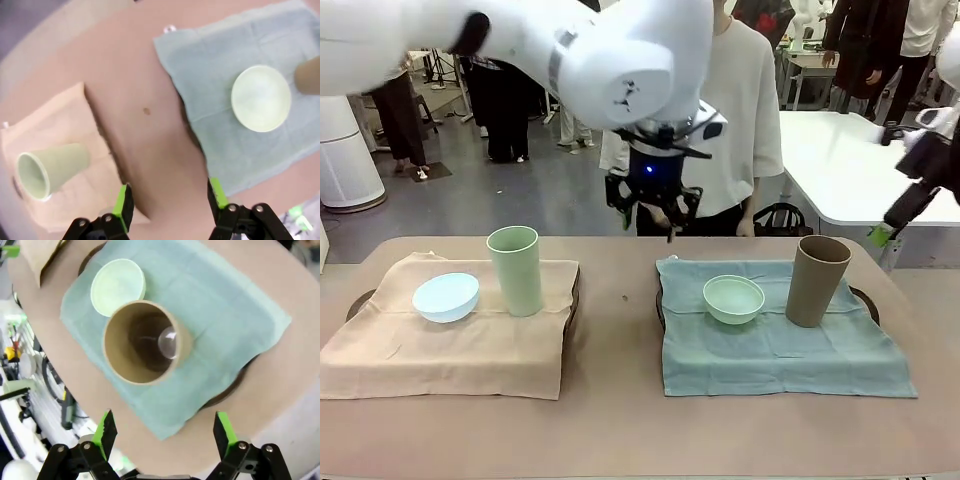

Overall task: Set up a tray with a mat and arrange the tableware.
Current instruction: Place the Picnic Bowl and Reusable plastic cup back onto the Handle tray in front of the human's position.

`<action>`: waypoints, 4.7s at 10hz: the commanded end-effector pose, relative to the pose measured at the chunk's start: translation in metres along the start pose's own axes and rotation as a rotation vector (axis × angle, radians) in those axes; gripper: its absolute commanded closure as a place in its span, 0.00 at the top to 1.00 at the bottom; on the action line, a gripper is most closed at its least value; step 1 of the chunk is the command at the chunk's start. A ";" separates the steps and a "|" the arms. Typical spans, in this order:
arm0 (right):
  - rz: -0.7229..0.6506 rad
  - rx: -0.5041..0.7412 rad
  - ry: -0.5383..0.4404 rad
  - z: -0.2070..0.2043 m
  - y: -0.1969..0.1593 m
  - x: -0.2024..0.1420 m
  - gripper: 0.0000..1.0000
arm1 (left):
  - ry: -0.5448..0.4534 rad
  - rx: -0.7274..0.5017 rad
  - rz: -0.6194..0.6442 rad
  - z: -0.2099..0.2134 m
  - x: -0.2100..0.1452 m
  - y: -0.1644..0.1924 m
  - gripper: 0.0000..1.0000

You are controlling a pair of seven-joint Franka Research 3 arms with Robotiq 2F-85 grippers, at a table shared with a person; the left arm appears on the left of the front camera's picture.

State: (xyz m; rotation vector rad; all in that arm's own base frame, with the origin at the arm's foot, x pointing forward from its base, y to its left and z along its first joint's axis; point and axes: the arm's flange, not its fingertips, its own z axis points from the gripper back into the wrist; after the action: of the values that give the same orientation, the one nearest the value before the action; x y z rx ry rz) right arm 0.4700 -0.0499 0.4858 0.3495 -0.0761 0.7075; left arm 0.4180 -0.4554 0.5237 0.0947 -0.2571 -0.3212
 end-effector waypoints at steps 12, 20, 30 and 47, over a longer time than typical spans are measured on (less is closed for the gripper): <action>-0.158 -0.142 0.116 0.004 0.061 0.037 1.00 | -0.048 0.039 0.042 0.042 -0.019 0.041 0.78; -0.306 -0.233 0.167 -0.006 0.045 -0.001 1.00 | 0.242 -0.162 0.160 0.022 -0.059 0.124 0.78; -0.460 0.382 -0.147 0.093 -0.071 -0.108 1.00 | -0.115 -0.595 0.474 0.008 -0.155 0.406 1.00; -0.585 1.108 -0.543 0.117 -0.137 -0.253 1.00 | -0.161 -1.224 0.462 -0.022 -0.217 0.578 1.00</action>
State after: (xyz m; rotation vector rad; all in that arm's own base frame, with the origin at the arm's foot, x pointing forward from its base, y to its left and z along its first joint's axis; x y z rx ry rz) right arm 0.3776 -0.2723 0.4525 1.5118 -0.0582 0.0055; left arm 0.4027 0.1676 0.5379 -1.1711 -0.1755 0.0405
